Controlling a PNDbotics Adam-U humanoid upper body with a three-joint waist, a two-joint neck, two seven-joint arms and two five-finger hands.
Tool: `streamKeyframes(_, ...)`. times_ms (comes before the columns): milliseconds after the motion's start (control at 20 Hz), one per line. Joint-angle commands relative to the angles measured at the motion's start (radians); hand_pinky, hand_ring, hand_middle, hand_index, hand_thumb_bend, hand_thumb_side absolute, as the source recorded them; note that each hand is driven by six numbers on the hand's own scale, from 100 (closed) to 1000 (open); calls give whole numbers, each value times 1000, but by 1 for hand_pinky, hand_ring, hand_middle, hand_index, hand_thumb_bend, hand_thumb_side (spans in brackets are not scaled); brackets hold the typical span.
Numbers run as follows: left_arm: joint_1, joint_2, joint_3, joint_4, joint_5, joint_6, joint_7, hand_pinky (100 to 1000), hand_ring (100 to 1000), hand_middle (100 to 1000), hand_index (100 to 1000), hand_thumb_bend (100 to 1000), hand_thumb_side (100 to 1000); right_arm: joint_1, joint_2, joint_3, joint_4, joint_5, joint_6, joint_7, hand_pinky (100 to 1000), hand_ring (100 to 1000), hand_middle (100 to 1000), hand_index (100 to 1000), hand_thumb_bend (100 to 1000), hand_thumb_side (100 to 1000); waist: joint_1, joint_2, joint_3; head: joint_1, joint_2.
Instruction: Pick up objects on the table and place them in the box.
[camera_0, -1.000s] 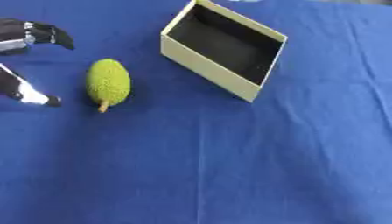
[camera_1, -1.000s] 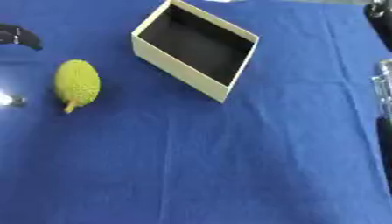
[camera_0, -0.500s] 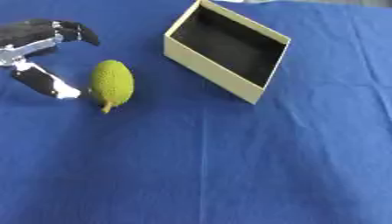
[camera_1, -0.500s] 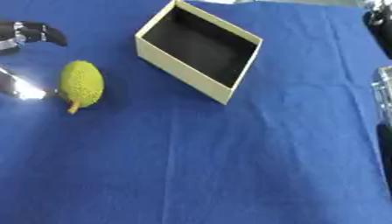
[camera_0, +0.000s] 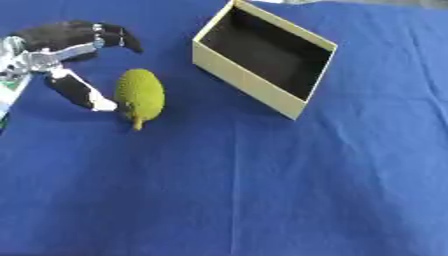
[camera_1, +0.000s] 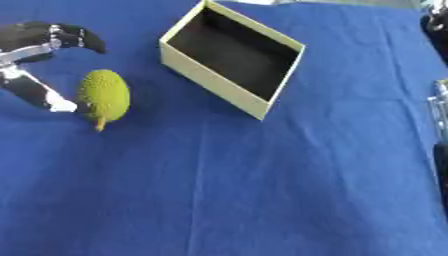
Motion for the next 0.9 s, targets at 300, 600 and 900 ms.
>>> streamKeyframes(300,-27,-18,0,19,-6,-5,-127,871,894,878,899,612,212,-8,-14,-4,-16,-11,-1,-4,773,752,625,766,100,520,4,-26,-3,8,-16)
streamKeyframes(600,-30,-29,-3,39,-22,0,-193,842,878,870,896,646,100,-7,-11,-3,-16,-13,-1,-7,773,752,624,765,100,524,4,-25,-6,13,-19)
streamKeyframes(900,-30,-45,4,61,-70,-7,-235,781,823,813,886,603,165,-7,-9,-3,-16,-16,-3,-11,774,751,622,764,100,529,4,-25,-7,15,-22)
